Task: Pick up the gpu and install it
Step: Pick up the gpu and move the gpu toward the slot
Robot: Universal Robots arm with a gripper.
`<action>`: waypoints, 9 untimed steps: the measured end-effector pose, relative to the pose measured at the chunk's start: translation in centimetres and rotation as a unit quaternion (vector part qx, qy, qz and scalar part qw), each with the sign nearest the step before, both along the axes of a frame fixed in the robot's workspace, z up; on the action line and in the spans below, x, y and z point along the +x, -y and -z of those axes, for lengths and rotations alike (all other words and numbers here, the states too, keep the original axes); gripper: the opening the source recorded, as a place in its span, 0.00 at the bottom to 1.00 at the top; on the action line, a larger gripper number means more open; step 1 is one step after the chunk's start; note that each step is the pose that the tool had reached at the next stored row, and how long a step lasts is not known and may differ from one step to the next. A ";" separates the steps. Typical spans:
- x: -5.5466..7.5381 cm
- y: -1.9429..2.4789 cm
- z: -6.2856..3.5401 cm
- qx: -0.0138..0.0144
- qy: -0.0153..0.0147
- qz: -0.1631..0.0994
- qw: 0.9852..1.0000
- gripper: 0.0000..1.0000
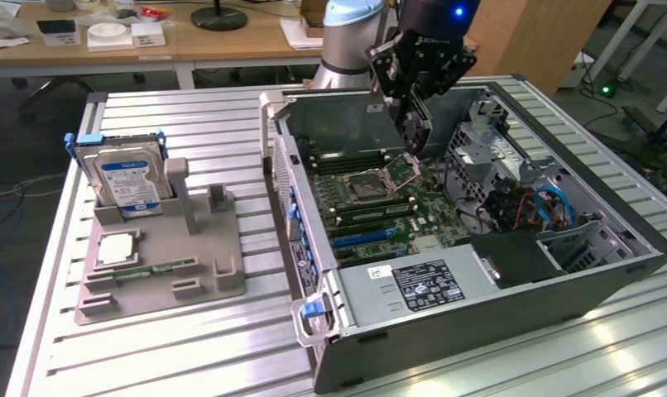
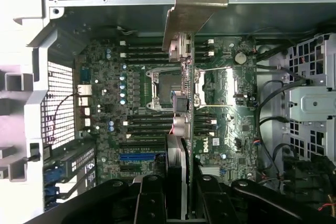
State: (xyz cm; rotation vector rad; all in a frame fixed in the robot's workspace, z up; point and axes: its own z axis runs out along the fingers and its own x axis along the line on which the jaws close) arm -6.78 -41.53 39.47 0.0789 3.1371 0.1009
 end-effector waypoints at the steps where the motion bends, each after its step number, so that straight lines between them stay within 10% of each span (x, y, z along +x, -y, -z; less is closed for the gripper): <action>1: 0.2 0.00 0.00 0.000 0.000 0.000 1.000 0.27; 9: 1.8 0.01 0.02 0.000 0.000 0.000 1.000 0.27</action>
